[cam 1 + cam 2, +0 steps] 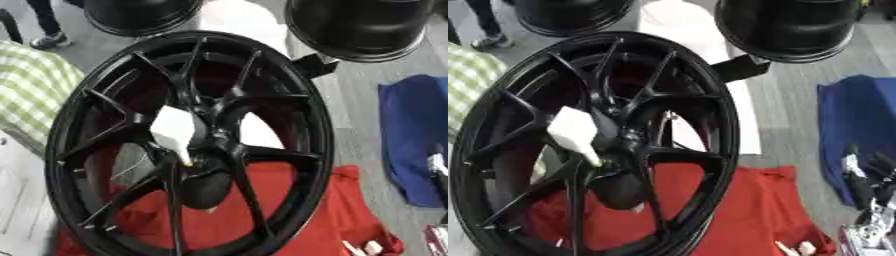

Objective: Pull the pin out of the wheel hub.

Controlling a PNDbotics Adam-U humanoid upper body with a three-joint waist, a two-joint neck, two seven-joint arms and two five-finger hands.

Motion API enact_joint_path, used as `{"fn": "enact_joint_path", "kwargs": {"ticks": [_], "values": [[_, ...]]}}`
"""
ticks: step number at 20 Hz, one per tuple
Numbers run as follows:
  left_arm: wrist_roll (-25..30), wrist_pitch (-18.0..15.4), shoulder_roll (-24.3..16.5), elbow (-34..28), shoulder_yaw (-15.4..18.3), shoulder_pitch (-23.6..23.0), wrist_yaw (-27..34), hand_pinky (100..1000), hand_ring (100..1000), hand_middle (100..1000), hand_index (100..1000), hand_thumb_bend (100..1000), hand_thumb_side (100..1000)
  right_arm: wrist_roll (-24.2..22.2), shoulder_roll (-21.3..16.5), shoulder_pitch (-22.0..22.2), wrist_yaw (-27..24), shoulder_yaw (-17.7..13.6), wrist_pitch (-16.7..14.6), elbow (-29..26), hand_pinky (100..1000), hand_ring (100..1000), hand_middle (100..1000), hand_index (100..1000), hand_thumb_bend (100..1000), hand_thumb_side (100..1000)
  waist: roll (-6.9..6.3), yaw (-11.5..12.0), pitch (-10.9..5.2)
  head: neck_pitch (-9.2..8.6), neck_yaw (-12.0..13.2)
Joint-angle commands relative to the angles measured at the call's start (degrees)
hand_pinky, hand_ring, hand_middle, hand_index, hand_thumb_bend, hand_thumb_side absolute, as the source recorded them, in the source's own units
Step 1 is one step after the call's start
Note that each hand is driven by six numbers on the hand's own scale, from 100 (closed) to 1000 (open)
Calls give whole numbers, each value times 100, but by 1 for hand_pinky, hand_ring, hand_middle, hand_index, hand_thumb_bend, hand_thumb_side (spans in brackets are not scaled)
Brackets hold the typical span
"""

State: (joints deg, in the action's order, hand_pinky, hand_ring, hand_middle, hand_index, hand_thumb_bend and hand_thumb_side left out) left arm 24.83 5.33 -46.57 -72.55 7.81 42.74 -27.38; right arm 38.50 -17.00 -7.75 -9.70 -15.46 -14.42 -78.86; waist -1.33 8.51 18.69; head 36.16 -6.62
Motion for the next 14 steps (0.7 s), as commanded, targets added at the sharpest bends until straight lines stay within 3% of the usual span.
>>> {"fn": "enact_joint_path", "kwargs": {"ticks": [1,2,4,8,14], "values": [[-224,-62,-181,-204,79,-168,46,813,762,762,902,338,767,-41,-187,-18,-24,18,-19,-23,569,660,595,666,524,306,-25,-17,-172,-28,72],[-312,-28,-177,-274,137,-204,128,764,715,704,857,223,775,-47,-188,-18,-26,22,-20,-20,569,660,595,666,524,306,-26,-20,-177,-32,82],[-494,108,-137,-465,329,-201,306,698,642,616,777,100,695,-50,-187,-14,-34,25,-24,-13,569,659,595,666,522,307,-24,-13,-184,-33,82],[-863,372,205,-1019,783,-129,673,608,547,517,691,100,666,-65,-176,-14,-41,40,-27,-4,569,658,595,666,521,308,-7,-5,-196,-31,106],[-1446,368,1087,-1888,1210,-312,1256,579,523,493,667,100,694,-90,-129,-31,-60,72,-25,7,569,657,595,666,522,307,48,-47,-214,-62,234]]}}
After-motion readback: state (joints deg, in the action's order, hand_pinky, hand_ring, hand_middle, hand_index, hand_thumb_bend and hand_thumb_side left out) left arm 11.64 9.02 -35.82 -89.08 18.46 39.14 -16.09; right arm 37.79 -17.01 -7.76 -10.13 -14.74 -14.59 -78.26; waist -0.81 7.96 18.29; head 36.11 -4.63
